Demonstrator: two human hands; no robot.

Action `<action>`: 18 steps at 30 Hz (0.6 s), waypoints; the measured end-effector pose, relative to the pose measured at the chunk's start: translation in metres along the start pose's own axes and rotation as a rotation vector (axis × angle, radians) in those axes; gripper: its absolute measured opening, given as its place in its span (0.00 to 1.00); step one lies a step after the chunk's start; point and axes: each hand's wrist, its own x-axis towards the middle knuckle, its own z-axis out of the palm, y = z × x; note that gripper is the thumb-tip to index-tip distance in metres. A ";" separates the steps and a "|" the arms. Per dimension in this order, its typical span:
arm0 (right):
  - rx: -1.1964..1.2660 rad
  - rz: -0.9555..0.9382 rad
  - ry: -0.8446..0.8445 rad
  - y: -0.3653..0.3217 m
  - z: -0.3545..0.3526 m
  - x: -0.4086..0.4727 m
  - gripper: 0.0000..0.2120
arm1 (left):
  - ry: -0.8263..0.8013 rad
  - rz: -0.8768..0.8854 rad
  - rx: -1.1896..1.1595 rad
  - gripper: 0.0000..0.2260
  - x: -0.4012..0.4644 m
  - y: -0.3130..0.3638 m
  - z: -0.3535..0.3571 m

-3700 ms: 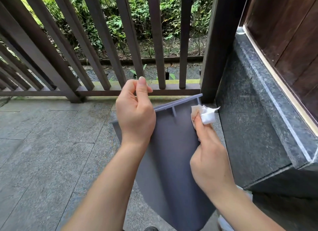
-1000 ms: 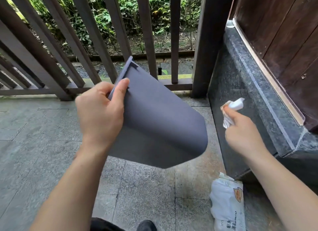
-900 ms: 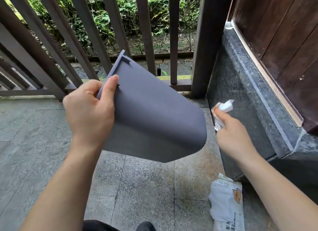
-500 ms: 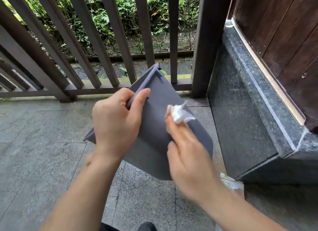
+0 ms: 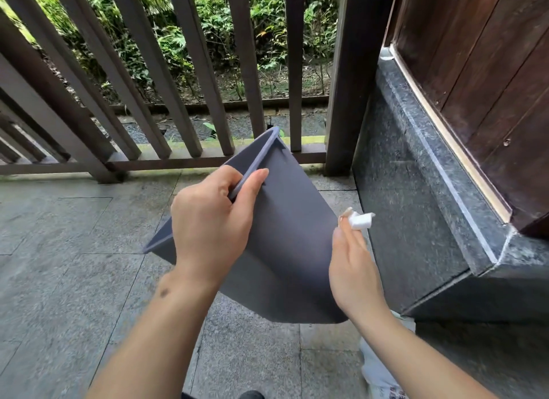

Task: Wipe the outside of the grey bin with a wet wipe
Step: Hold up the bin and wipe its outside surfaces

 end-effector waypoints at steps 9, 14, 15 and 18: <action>0.048 -0.305 -0.044 -0.051 0.027 -0.056 0.32 | 0.023 0.001 -0.050 0.17 -0.004 -0.003 -0.002; 0.056 -0.455 -0.042 -0.044 0.030 -0.054 0.28 | 0.022 -0.048 -0.119 0.14 -0.007 -0.011 0.001; 0.079 -0.422 -0.017 -0.038 0.029 -0.050 0.27 | 0.024 -0.054 -0.123 0.14 -0.008 -0.011 0.001; 0.149 -0.222 0.092 -0.022 0.028 -0.035 0.26 | 0.015 -0.033 -0.119 0.14 -0.008 -0.006 0.005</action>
